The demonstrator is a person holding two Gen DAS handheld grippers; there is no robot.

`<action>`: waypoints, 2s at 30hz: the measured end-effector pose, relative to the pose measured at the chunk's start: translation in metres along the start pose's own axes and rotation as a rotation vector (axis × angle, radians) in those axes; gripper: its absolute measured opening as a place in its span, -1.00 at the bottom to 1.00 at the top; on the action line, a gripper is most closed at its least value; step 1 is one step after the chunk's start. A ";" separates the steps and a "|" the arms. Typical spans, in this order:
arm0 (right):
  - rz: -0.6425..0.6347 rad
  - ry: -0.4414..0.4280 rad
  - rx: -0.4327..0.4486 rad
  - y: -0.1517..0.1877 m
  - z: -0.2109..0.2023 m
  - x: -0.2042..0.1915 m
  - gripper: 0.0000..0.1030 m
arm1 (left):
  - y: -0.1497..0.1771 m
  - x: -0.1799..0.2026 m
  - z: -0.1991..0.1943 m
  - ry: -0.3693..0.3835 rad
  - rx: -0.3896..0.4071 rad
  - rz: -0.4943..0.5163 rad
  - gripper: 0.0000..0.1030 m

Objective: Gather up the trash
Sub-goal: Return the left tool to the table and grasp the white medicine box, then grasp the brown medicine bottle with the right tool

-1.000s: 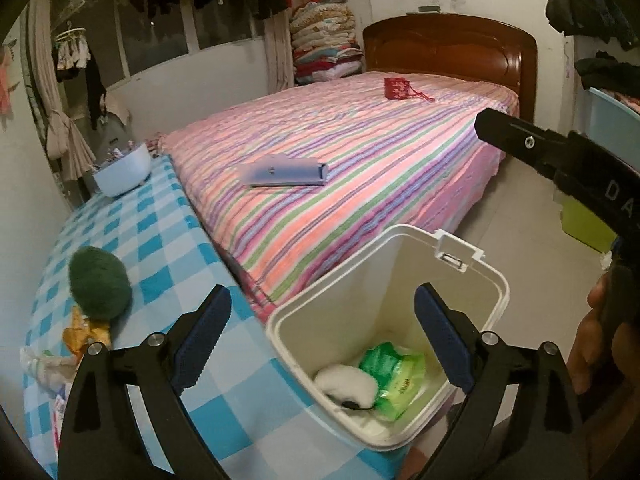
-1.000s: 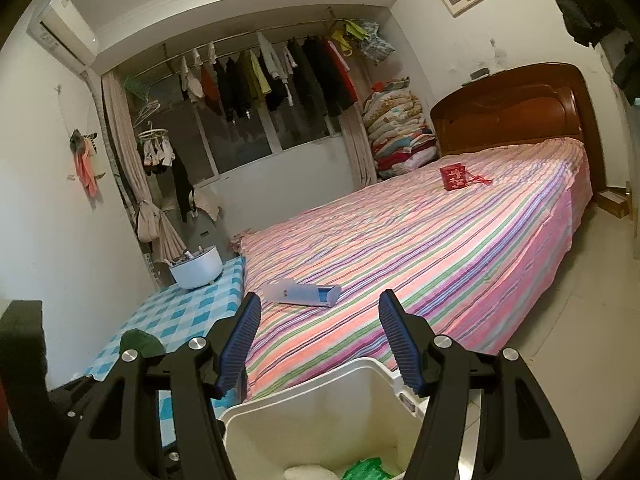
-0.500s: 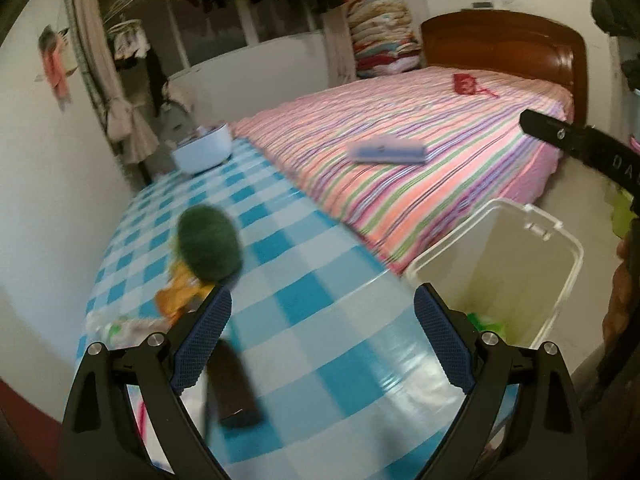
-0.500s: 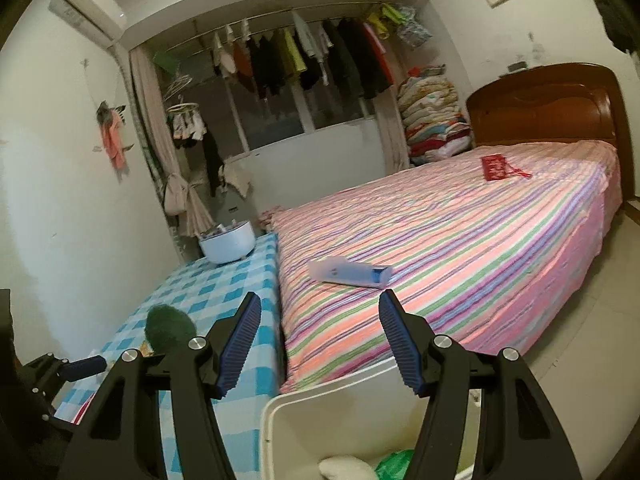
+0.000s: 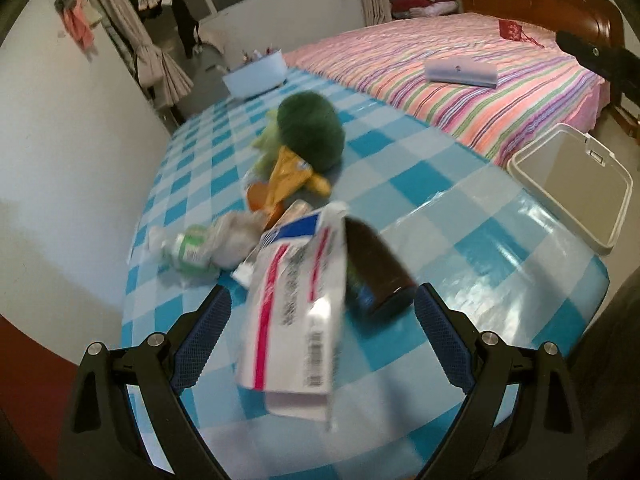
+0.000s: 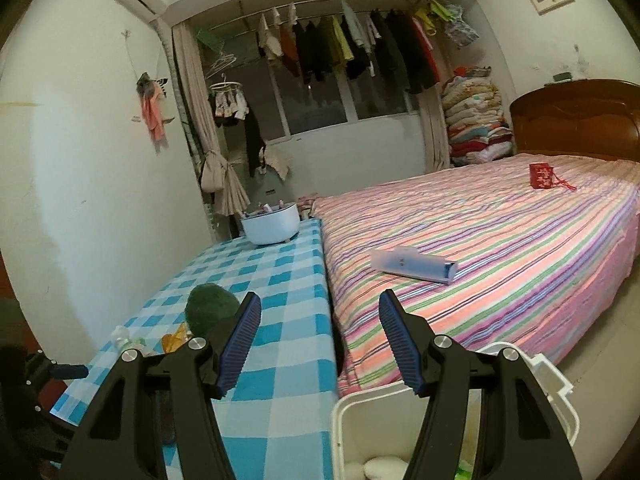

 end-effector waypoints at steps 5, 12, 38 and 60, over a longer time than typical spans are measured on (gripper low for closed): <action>-0.018 -0.010 0.000 0.003 0.004 -0.008 0.16 | 0.012 -0.008 0.012 0.111 -0.065 -0.070 0.77; -0.027 -0.043 -0.020 0.008 0.009 -0.017 0.16 | 0.018 -0.006 0.036 0.117 -0.125 -0.061 0.77; -0.057 -0.189 -0.133 0.041 0.036 -0.080 0.16 | 0.023 -0.061 0.053 0.081 -0.103 -0.281 0.20; -0.162 -0.214 -0.560 0.141 0.101 -0.158 0.16 | 0.018 -0.076 0.028 0.083 -0.010 -0.323 0.20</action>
Point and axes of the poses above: each gripper's, at about its wrist camera, not at the fingertips, and z roughly the way its jaws point, x to its right, y to its underside, the point moved 9 cm from there along z, roughly the way its jaws point, and after that the axes turned 5 degrees about x, right-handed, at the moved point
